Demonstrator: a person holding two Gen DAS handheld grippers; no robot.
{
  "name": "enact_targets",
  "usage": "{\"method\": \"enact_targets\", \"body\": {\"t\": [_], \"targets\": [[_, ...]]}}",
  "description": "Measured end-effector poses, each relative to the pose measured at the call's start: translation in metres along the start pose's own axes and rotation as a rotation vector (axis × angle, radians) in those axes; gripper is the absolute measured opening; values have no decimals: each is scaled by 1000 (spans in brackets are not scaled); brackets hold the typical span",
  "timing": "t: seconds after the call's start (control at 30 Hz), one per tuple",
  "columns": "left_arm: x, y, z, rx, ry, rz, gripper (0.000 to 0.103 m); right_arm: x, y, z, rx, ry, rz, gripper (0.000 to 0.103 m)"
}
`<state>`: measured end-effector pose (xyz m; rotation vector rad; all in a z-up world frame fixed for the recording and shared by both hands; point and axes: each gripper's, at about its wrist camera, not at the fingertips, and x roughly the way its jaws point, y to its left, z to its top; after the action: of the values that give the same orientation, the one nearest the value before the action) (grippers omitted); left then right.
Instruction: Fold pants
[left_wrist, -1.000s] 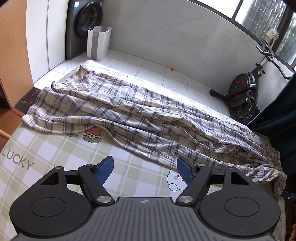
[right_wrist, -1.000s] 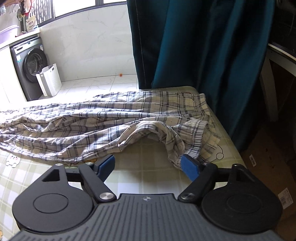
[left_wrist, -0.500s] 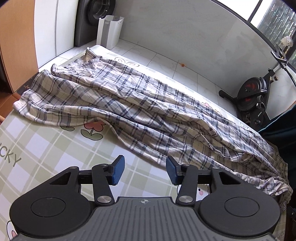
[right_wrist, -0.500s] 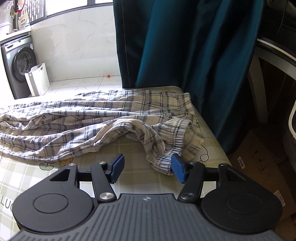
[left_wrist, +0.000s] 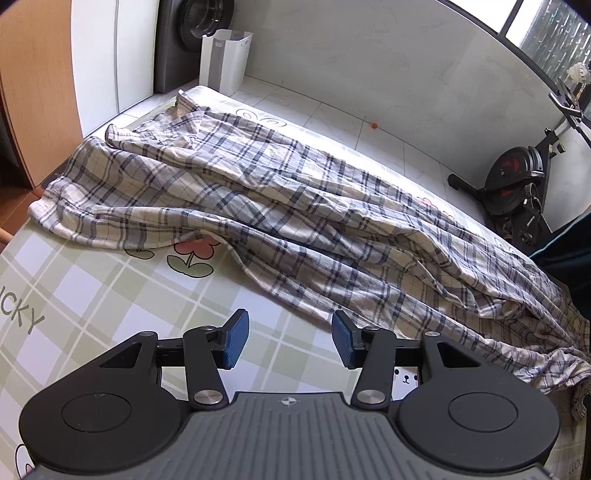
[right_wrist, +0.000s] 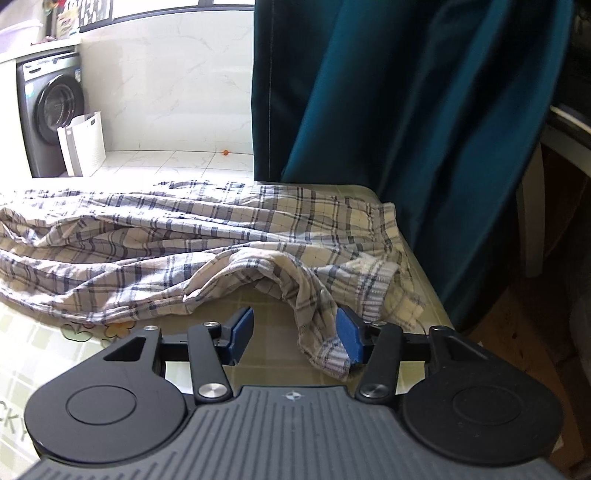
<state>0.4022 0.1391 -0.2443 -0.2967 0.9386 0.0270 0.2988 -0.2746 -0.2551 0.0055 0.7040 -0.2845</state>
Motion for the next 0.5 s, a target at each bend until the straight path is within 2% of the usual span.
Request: {"method": "enact_targets", "body": {"t": [0.27,0.5], "targets": [[17,18,20,-136,-1,37,52,18,1,9,24,-3,5,50],[37,11,36,-143,-12,60,52,23,0,9,22,7,8,50]]}}
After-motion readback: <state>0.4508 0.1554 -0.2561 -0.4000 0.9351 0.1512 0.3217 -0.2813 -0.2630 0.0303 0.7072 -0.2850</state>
